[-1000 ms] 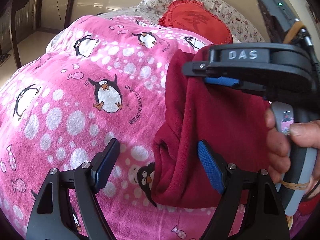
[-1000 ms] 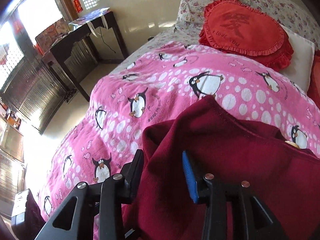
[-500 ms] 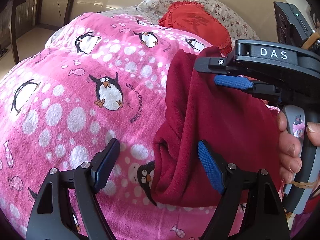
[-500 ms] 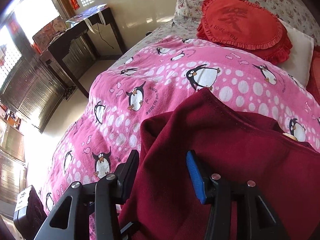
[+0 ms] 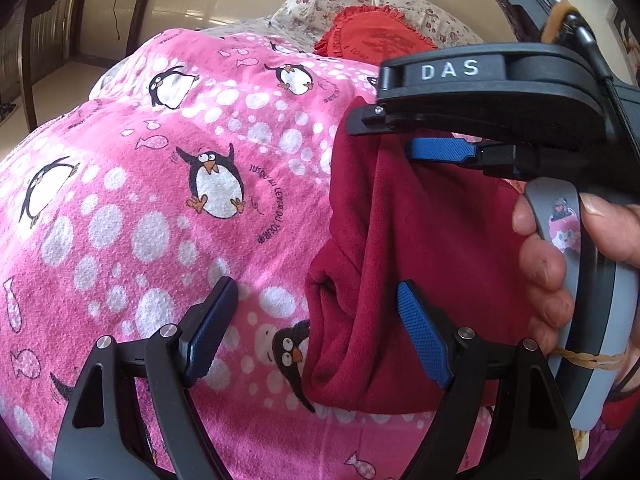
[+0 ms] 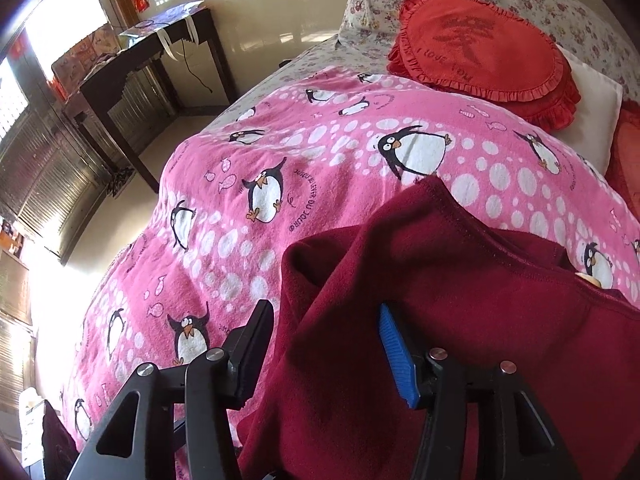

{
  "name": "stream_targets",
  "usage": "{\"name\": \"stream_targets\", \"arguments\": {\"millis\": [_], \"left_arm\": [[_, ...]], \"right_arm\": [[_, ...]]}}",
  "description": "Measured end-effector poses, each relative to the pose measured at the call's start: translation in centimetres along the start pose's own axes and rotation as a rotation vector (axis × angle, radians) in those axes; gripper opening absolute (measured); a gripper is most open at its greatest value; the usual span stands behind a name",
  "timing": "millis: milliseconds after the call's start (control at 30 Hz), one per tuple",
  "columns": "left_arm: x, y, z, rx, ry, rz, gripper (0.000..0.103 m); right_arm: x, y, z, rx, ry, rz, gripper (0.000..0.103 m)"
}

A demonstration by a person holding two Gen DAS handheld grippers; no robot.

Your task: Fold small clothes

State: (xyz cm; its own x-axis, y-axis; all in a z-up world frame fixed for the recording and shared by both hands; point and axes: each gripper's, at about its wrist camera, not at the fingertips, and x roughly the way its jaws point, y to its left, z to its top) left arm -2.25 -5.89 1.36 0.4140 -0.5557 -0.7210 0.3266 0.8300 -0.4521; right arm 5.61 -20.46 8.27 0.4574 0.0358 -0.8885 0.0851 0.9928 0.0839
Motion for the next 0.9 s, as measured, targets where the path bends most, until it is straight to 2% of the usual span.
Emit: {"name": "stream_targets", "arguments": {"millis": [133,233,333,400,433,467,500,533,567,667,700,767,833,900], "left_arm": [[0.0,0.2,-0.2,-0.018,-0.009,-0.016,0.082],[-0.1,0.2,-0.3,-0.006,-0.008,-0.021,0.082],[-0.2,0.4,-0.4,-0.009,-0.014,-0.025,0.082],[-0.3,0.3,-0.4,-0.005,-0.014,-0.021,0.082],[-0.3,0.3,-0.4,-0.002,-0.015,-0.019,0.082],[-0.3,0.3,-0.4,-0.002,-0.015,-0.019,0.082],[-0.3,0.3,-0.5,-0.002,-0.017,-0.018,0.082],[-0.3,0.1,-0.5,-0.002,-0.017,-0.016,0.082],[-0.3,0.0,-0.5,-0.001,-0.016,-0.013,0.082],[-0.2,-0.6,-0.3,0.005,-0.002,-0.010,0.082],[-0.5,-0.7,-0.1,-0.001,-0.005,-0.031,0.082],[-1.2,-0.7,0.5,-0.011,-0.029,-0.084,0.082],[-1.3,-1.3,1.0,0.016,-0.040,-0.083,0.082],[-0.5,-1.8,1.6,0.056,-0.006,-0.074,0.082]], "right_arm": [[1.1,1.4,0.6,-0.060,0.010,-0.049,0.072],[2.0,2.3,0.5,-0.123,0.024,-0.108,0.074],[2.1,2.1,0.6,-0.141,0.025,-0.104,0.075],[2.1,1.7,0.7,-0.137,0.017,-0.111,0.068],[2.0,1.4,0.8,-0.138,0.011,-0.127,0.055],[1.8,1.1,0.8,-0.134,0.009,-0.119,0.049],[1.6,0.7,0.8,-0.124,0.003,-0.091,0.046],[1.2,0.3,0.7,-0.113,-0.002,-0.065,0.034],[0.8,-0.5,0.6,-0.087,-0.006,-0.018,0.028],[-0.5,-2.1,0.2,-0.005,-0.028,0.082,0.018],[-1.0,-2.7,0.0,0.016,-0.041,0.109,0.017],[-1.7,-3.4,-0.3,0.040,-0.056,0.135,0.016],[-2.2,-3.7,-0.6,0.054,-0.066,0.153,0.016],[-2.9,-4.0,-0.9,0.065,-0.078,0.168,0.015]]}}
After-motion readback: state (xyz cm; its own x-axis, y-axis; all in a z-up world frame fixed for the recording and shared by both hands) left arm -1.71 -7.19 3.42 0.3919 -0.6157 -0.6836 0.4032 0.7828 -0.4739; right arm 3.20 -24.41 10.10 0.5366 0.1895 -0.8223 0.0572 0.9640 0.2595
